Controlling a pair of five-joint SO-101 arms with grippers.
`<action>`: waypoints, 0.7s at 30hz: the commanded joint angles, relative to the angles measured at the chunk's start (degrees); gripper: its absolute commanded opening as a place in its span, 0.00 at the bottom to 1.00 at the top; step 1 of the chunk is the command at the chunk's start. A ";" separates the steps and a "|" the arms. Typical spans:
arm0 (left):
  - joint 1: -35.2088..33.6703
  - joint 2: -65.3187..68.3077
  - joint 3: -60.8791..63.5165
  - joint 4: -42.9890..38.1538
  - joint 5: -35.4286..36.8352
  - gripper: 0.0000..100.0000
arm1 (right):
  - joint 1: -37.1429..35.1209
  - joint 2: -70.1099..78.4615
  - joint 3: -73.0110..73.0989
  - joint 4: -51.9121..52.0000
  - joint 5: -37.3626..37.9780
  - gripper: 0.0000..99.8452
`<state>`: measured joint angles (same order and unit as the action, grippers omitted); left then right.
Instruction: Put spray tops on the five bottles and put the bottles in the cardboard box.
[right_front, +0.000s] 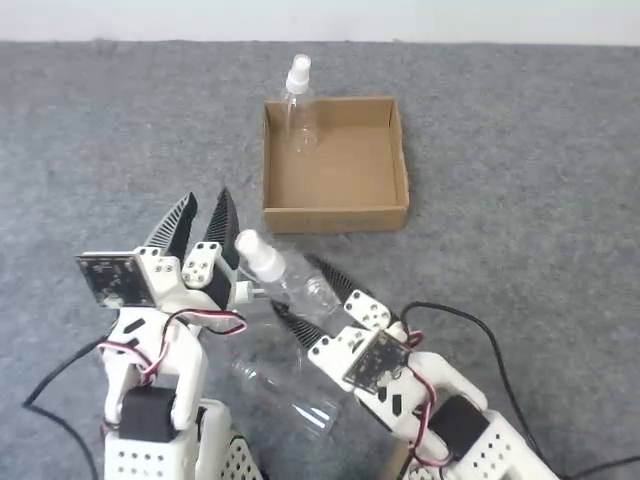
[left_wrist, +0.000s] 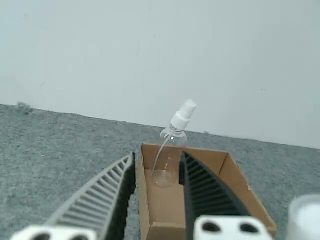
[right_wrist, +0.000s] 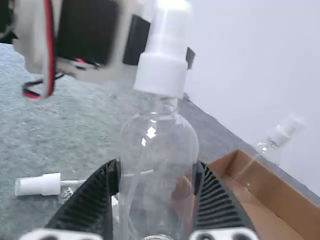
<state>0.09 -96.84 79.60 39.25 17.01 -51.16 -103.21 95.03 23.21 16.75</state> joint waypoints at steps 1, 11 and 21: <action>3.25 -0.70 0.13 -1.58 0.26 0.13 | -0.31 -0.84 1.23 -1.19 -0.53 0.01; 12.84 -0.70 0.92 1.49 -8.09 0.13 | 3.74 -0.48 1.23 -0.92 -0.88 0.01; 16.97 -0.70 1.01 3.16 -10.37 0.13 | 3.65 -0.75 1.23 2.86 -0.88 0.01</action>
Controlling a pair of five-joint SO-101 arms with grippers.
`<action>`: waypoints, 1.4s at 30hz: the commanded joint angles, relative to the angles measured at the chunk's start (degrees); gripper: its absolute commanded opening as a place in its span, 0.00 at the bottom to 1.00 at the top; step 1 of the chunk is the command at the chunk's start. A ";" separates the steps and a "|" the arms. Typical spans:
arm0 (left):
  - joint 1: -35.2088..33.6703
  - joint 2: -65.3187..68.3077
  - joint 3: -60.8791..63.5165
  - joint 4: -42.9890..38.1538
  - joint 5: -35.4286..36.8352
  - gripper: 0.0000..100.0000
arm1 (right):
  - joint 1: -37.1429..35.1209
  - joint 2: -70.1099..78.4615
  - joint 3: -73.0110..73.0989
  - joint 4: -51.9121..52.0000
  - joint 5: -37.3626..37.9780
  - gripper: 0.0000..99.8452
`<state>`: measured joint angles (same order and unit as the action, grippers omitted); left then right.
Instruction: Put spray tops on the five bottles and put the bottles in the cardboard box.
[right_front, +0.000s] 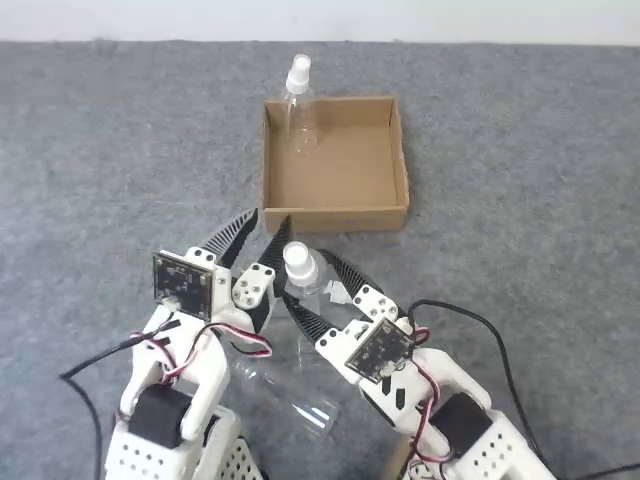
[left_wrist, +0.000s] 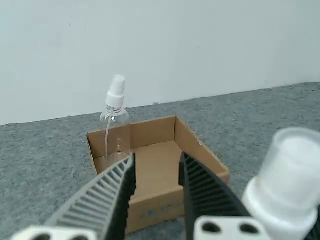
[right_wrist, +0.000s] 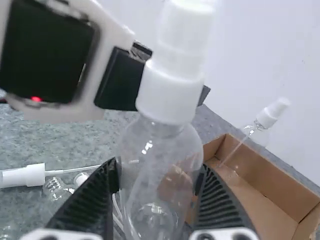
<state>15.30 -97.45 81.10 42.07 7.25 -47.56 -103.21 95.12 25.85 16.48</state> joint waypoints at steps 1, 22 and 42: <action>1.76 -0.09 -0.48 0.35 -0.62 0.13 | 0.04 -0.75 1.14 0.22 -0.62 0.01; 1.85 -0.09 -0.48 0.35 -0.62 0.13 | 0.13 -0.22 1.23 0.31 -0.44 0.01; 6.51 -0.09 -2.33 4.92 -3.60 0.13 | 0.13 -0.22 1.23 2.24 -0.70 0.01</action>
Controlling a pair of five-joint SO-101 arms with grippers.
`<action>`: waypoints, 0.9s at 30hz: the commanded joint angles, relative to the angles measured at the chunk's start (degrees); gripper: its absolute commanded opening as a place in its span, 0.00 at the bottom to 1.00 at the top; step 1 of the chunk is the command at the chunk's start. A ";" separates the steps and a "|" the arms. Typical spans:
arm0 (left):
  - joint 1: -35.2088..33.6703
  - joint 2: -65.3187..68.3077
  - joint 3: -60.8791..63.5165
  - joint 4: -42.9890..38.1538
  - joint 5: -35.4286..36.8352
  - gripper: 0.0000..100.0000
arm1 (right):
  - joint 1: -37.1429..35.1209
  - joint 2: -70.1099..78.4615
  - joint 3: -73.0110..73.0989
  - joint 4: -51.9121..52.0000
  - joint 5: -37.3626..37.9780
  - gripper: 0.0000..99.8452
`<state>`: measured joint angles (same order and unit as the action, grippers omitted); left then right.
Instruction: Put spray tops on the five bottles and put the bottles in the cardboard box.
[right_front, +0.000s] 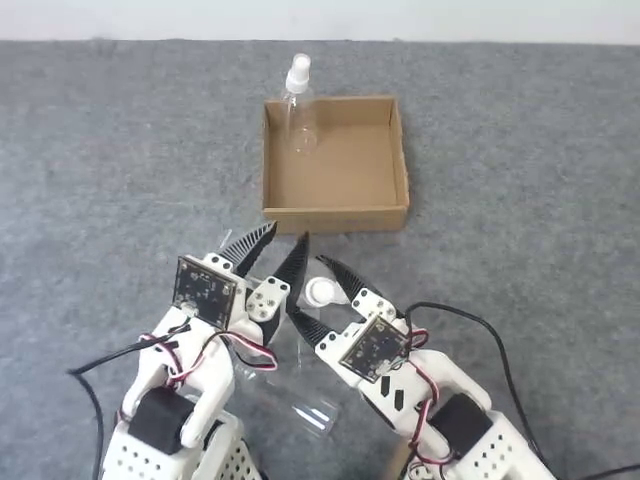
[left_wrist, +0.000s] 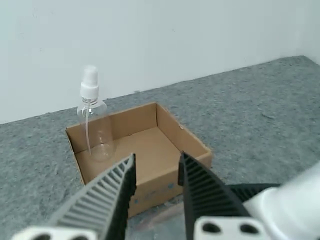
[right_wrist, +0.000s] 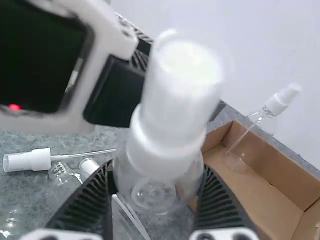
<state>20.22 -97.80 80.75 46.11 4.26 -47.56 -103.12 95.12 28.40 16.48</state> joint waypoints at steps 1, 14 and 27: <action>1.76 0.18 -1.98 0.97 -0.62 0.13 | 0.13 -0.31 1.23 -0.31 -0.70 0.01; 1.85 0.18 -1.98 1.05 -0.79 0.13 | 0.13 -0.31 1.23 -0.31 -0.70 0.01; 1.85 0.18 -1.98 1.05 -3.60 0.13 | 0.13 -0.31 1.23 -0.31 -0.70 0.01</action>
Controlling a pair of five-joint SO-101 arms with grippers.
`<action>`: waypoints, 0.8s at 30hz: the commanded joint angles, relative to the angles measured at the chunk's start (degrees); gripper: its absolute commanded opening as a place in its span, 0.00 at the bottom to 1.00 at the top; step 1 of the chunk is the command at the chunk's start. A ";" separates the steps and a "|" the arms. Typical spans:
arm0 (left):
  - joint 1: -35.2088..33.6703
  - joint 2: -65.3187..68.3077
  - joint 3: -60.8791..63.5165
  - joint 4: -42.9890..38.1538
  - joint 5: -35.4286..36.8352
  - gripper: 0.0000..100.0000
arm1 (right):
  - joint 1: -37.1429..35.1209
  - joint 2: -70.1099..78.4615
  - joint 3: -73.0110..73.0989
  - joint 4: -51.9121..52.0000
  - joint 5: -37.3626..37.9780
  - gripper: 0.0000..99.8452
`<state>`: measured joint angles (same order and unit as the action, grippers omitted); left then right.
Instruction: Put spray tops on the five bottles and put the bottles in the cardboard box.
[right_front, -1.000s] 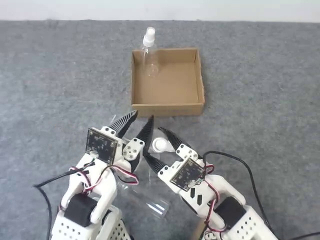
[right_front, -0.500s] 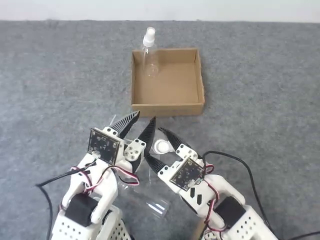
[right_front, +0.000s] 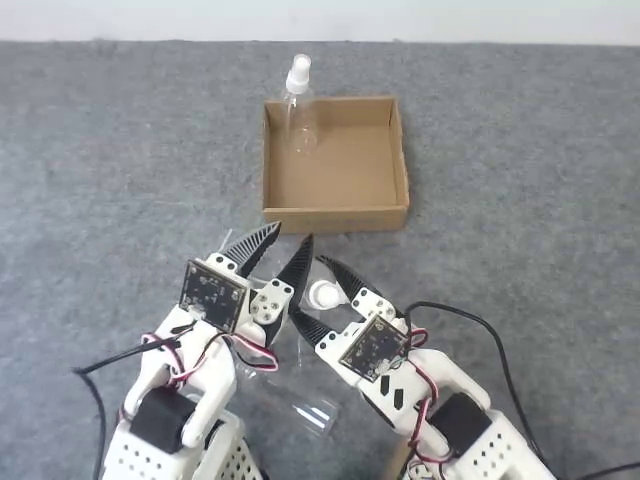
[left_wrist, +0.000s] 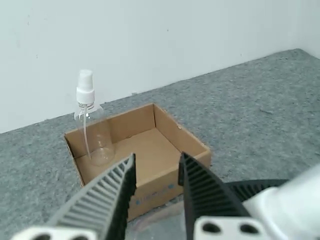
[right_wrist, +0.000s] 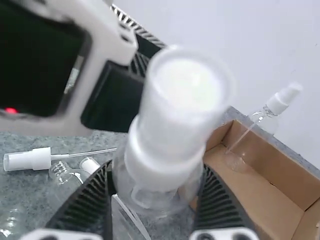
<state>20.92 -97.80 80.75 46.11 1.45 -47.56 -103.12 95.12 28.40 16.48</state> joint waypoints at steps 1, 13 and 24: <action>1.14 0.18 -1.98 1.05 -0.79 0.13 | 0.13 -0.31 1.23 -0.22 -0.70 0.01; 1.14 0.18 -1.89 1.05 -1.85 0.13 | 0.13 -0.66 1.23 1.54 -0.70 0.01; 1.05 0.18 -1.63 1.14 -4.22 0.13 | 0.13 -0.66 1.23 1.71 -0.70 0.01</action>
<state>21.01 -97.80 80.84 46.81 -2.07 -47.65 -103.12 95.12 30.07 16.48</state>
